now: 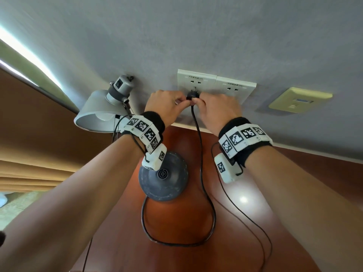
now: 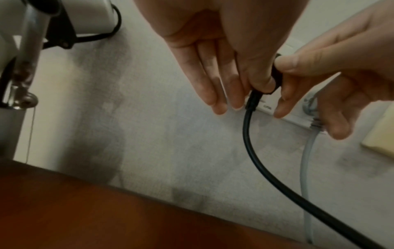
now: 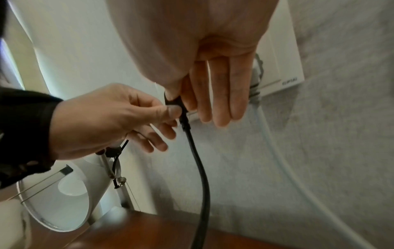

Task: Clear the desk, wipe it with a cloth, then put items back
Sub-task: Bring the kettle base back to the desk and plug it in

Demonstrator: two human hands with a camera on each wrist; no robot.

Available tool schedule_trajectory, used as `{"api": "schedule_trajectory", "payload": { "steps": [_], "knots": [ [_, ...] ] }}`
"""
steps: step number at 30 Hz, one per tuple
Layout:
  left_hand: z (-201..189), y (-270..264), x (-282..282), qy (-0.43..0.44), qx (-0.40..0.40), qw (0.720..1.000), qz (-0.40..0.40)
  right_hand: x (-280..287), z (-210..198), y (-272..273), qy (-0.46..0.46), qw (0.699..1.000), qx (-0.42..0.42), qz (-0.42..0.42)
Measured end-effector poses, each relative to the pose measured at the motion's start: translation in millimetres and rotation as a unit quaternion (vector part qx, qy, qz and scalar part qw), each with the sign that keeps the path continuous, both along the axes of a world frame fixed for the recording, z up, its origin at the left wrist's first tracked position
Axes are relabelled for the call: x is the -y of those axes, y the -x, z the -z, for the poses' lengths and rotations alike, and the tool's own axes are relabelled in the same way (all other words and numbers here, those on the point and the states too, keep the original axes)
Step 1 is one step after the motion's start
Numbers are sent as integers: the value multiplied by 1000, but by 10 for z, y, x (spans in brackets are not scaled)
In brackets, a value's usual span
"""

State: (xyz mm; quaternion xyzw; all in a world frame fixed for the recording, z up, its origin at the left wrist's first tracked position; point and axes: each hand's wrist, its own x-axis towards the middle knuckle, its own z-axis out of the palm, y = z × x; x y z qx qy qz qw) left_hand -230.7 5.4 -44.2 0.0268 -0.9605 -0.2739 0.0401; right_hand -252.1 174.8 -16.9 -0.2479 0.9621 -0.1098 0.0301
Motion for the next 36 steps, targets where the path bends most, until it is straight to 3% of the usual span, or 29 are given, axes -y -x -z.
{"api": "schedule_trajectory", "payload": {
  "steps": [7,17,27,30,36],
  "knots": [
    [78,-5,-55,-1,19,1000,15,-363,-68,29,54,997,-21,47],
    [99,40,-47,-52,28,998,-2,-401,1,37,181,974,-123,56],
    [125,36,-101,-72,-20,995,-71,-407,49,30,146,979,-139,29],
    [117,31,-161,-127,-7,986,-104,-437,72,51,137,981,-136,26],
    [103,4,-195,-109,11,988,-106,-433,51,19,114,987,-106,27]
  ]
}}
